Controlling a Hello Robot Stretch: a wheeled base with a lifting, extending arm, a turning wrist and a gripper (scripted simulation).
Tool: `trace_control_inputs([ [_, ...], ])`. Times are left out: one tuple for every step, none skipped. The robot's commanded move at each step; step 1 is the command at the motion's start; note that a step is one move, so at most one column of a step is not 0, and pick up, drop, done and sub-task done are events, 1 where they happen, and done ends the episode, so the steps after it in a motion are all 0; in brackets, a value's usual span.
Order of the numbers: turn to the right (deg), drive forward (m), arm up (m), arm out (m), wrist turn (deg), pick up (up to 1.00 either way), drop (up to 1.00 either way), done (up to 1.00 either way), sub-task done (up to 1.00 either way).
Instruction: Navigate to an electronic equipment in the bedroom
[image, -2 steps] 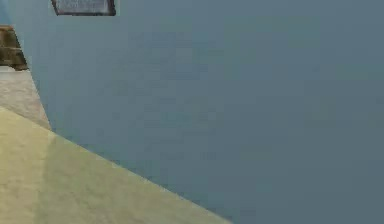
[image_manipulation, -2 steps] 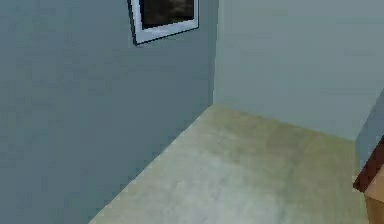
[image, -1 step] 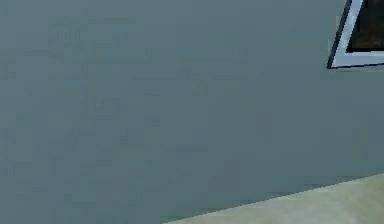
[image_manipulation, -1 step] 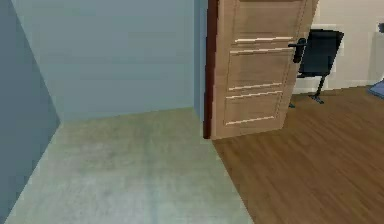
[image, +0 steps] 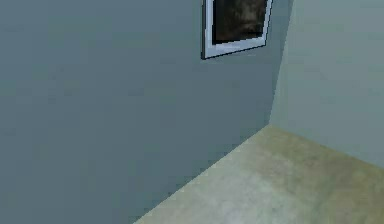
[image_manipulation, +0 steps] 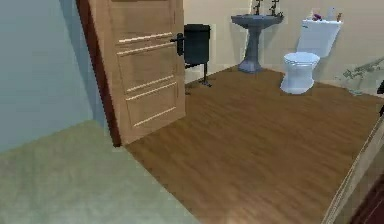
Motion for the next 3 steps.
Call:
trace_control_inputs([
  [0.0, 0.05, 0.00, 0.00, 0.0, 0.00, 0.00, 0.00, 0.00],
  [45.0, 0.00, 0.00, 0.00, 0.0, 0.00, 0.00, 0.00, 0.00],
  [42.0, 0.00, 0.00, 0.00, 0.0, 0.00, 0.00, 0.00, 0.00],
])
